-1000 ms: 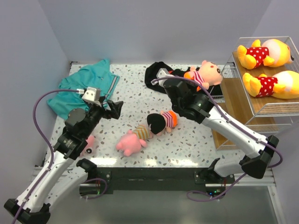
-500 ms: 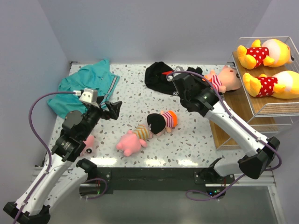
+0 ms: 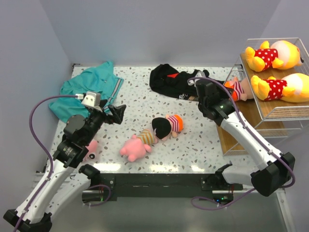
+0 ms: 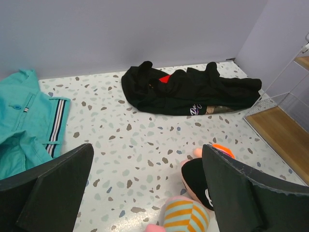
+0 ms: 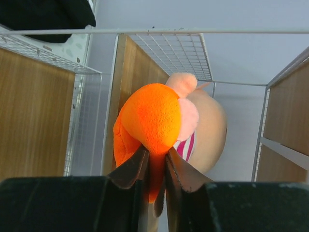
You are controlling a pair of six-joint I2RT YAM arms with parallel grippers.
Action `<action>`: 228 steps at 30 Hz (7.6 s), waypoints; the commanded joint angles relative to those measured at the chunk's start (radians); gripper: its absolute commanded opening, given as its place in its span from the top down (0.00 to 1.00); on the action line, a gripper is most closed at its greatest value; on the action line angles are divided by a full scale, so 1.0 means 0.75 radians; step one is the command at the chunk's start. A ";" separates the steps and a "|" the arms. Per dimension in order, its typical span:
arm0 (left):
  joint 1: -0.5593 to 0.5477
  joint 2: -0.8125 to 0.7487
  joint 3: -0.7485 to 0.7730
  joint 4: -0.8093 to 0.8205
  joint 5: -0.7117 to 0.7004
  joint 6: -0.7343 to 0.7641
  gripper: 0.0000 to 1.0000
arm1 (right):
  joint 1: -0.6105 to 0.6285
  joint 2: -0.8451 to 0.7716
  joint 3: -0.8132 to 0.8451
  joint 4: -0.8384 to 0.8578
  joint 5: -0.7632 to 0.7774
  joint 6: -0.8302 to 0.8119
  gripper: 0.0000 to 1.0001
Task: Place and organize the stuffed toys onto the shelf
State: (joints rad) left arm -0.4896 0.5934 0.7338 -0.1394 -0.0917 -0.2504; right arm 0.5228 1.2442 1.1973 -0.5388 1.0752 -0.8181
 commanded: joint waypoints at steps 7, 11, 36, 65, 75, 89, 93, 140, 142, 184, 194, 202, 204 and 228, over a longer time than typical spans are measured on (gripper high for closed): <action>-0.004 -0.006 0.034 0.047 0.024 -0.014 0.00 | -0.063 -0.082 -0.136 0.332 -0.086 -0.273 0.73; -0.004 -0.008 0.034 0.049 0.026 -0.016 0.00 | -0.094 -0.070 -0.124 0.334 -0.069 -0.259 0.69; -0.004 -0.034 0.032 0.030 -0.013 -0.010 0.00 | 0.051 -0.066 -0.069 0.311 -0.165 -0.263 0.31; -0.004 -0.030 0.030 0.028 -0.004 -0.014 0.00 | -0.078 0.006 0.052 0.218 -0.317 -0.104 0.61; -0.004 0.100 0.075 -0.098 -0.117 -0.181 0.02 | 0.289 0.047 0.343 -0.140 -0.815 0.524 0.40; -0.006 0.601 0.306 -0.346 0.107 -0.061 0.03 | 0.311 -0.305 -0.152 0.117 -1.526 1.123 0.01; -0.010 0.877 0.416 -0.344 0.306 -0.104 0.08 | 0.311 -0.327 -0.167 0.084 -1.497 1.174 0.01; -0.020 0.905 0.476 0.045 0.625 -0.118 1.00 | 0.313 -0.354 0.001 0.315 -1.812 1.676 0.04; 0.067 0.831 0.417 0.075 0.737 -0.120 1.00 | 0.311 -0.354 0.048 0.338 -1.824 1.678 0.06; 0.127 0.182 0.296 0.474 1.212 -0.198 1.00 | 0.201 -0.446 0.347 -0.010 -2.225 1.383 0.04; 0.127 0.168 0.265 0.613 1.262 -0.304 1.00 | 0.201 -0.454 0.351 0.133 -2.319 1.492 0.09; 0.127 0.172 0.263 0.669 1.286 -0.349 1.00 | 0.203 -0.452 0.349 0.119 -2.219 1.465 0.07; 0.127 0.174 0.265 0.667 1.290 -0.347 1.00 | 0.201 -0.434 0.353 0.117 -2.225 1.457 0.05; 0.127 0.264 0.194 0.695 1.100 -0.337 0.54 | 0.203 -0.462 0.281 0.193 -2.189 1.410 1.00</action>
State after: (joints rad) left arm -0.3950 0.7822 0.8883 0.3607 0.8204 -0.5110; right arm 0.6773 0.9092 1.3506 -0.3393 -0.6651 0.3218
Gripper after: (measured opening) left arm 0.287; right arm 0.030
